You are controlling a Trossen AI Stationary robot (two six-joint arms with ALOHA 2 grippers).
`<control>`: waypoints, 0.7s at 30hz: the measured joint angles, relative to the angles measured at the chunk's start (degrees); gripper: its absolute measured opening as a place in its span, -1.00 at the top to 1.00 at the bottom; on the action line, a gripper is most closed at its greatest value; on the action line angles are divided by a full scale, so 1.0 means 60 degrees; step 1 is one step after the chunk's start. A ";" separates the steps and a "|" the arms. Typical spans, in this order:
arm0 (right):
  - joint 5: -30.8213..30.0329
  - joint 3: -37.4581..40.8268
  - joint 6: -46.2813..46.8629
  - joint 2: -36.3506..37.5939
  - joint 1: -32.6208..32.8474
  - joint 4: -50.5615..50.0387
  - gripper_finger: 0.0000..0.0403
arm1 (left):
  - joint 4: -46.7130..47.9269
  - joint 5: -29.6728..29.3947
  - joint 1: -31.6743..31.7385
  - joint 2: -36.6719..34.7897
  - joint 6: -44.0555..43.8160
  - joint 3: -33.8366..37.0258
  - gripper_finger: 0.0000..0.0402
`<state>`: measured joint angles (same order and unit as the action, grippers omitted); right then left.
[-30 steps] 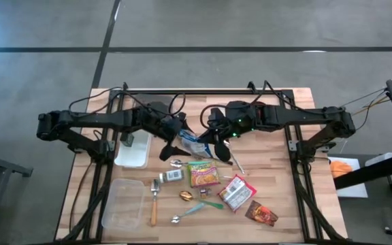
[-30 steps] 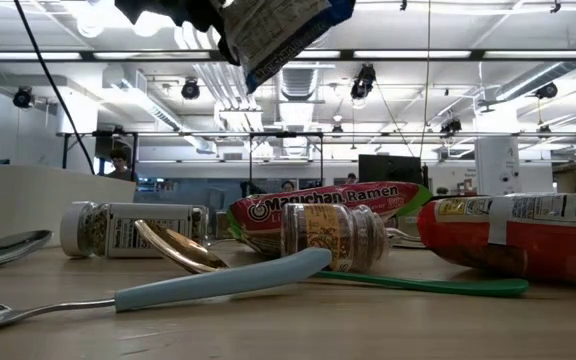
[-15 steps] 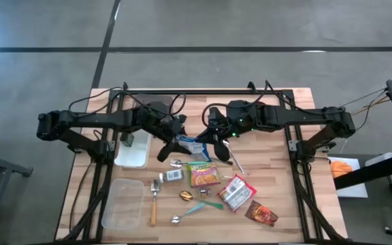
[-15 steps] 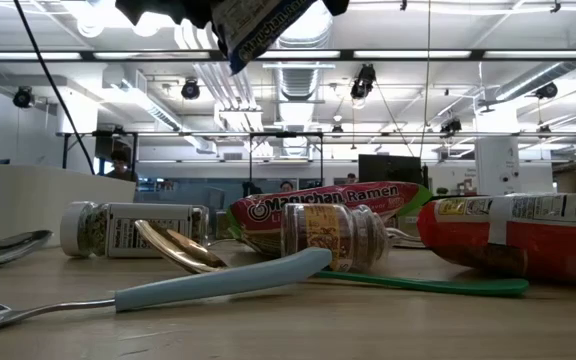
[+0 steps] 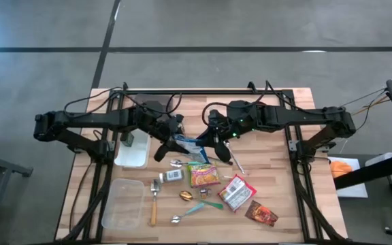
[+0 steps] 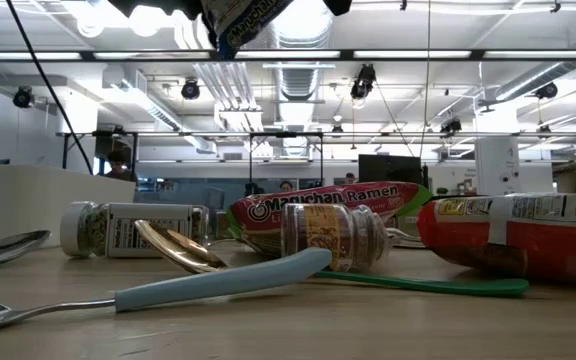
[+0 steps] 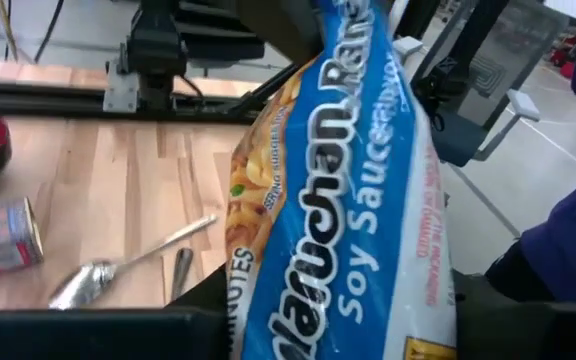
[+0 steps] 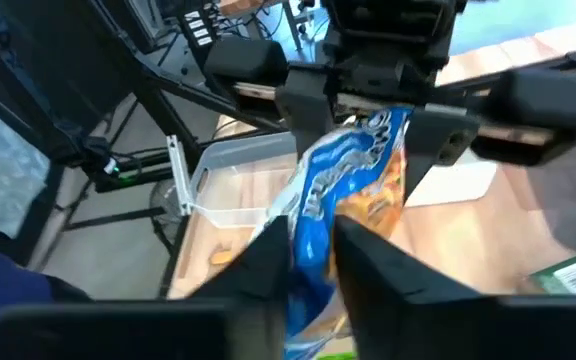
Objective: Pick & Place Food Item
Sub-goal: Put the blue noodle pack into the black bin
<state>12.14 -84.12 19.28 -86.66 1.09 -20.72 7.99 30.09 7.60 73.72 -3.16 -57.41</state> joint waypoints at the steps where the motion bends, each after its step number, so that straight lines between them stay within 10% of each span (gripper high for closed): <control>1: 0.0014 0.0000 0.0005 0.0005 0.0007 0.0003 0.40 | 0.0107 -0.0004 0.0000 -0.0028 -0.0125 0.0000 0.35; 10: -0.0378 -0.0063 0.0154 0.0137 0.0007 -0.0004 -0.34 | 0.0891 -0.0122 0.0365 -0.0348 -0.2428 0.0000 0.36; 21: -0.2841 -0.0331 0.0952 0.1242 0.0009 -0.0427 -0.54 | 0.2475 -0.2106 0.1671 -0.1511 -0.3297 -0.0004 0.36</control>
<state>-4.91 -86.11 24.99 -79.21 1.15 -23.28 22.84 17.45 17.62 64.66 -22.94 -57.43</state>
